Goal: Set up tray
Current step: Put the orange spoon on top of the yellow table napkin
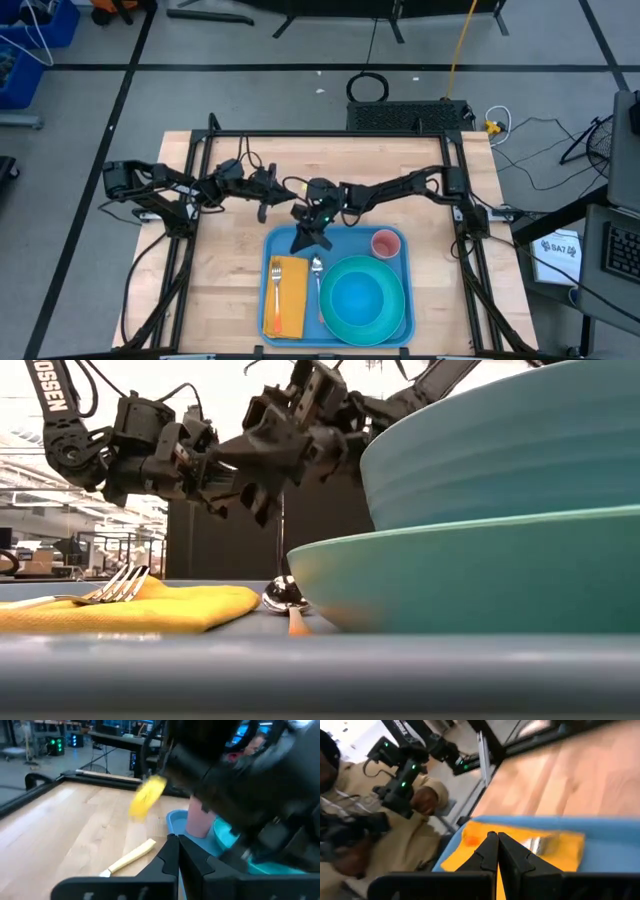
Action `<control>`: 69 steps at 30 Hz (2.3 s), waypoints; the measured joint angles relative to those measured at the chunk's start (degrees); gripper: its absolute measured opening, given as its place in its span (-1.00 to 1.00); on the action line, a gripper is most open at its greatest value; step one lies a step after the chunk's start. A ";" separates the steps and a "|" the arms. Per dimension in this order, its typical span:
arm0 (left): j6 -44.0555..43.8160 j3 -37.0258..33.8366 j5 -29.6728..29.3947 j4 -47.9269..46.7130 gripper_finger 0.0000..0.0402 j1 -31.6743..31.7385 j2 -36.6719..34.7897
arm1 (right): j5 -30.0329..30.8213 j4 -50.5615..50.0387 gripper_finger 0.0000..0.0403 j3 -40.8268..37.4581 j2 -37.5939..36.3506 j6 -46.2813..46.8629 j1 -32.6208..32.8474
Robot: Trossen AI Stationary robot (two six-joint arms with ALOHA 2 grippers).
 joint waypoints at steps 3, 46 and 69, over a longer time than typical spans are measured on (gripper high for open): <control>-1.39 0.02 -0.43 -4.68 -0.93 -2.41 0.07 | 3.46 -4.12 -1.00 0.04 -3.24 -5.82 -1.18; -2.44 23.67 2.07 -47.67 -0.03 -20.38 15.80 | 60.43 -49.24 -0.27 -0.04 -36.33 -34.27 -4.15; -2.77 23.61 2.05 -43.04 -0.03 -20.32 15.82 | 56.31 -18.54 -0.28 -35.51 -64.20 -25.34 -5.45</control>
